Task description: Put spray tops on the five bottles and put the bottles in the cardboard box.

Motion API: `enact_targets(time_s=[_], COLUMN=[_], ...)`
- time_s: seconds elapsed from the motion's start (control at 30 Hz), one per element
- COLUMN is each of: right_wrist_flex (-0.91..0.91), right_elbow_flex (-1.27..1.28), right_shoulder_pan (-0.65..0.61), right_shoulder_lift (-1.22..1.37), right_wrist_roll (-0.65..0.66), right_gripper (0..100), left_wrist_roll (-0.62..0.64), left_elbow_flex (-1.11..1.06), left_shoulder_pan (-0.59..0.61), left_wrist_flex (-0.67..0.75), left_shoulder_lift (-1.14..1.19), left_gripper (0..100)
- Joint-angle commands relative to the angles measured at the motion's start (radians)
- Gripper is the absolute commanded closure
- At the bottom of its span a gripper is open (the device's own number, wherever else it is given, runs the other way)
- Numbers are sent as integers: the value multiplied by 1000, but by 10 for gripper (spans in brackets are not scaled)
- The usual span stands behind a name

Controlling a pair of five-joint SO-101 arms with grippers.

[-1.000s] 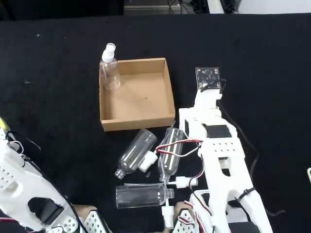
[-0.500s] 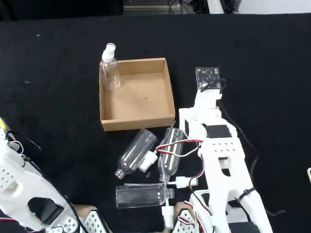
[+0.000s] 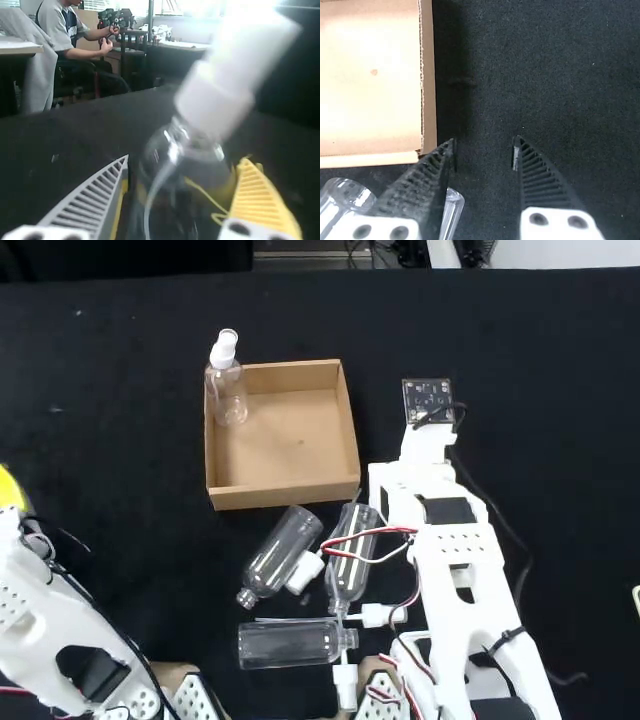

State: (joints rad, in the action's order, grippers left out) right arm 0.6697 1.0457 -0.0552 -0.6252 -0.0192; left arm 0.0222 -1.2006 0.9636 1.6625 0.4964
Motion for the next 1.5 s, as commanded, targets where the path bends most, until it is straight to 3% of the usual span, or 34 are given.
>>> enact_targets(time_s=[0.0, 0.6, 0.7, 0.97, 1.47], right_wrist_flex=[-25, -25, -25, -25, -25], right_elbow_flex=[-2, -2, -2, -2, -2], right_shoulder_pan=[-6, -6, -6, -6, -6], right_shoulder_lift=[-19, -19, -19, -19, -19], right_wrist_roll=[11, 11, 11, 11, 11], right_gripper=[835, 835, 835, 835, 835], left_wrist_roll=[-15, -15, -15, -9, -23], left_elbow_flex=[25, 21, -15, -19, -18], left_shoulder_pan=[-5, -1, -4, -5, -7], left_wrist_flex=[-3, -5, -98, -578, -601], left_shoulder_lift=[-18, -89, -186, -457, -479], left_gripper=[679, 697, 697, 693, 692])
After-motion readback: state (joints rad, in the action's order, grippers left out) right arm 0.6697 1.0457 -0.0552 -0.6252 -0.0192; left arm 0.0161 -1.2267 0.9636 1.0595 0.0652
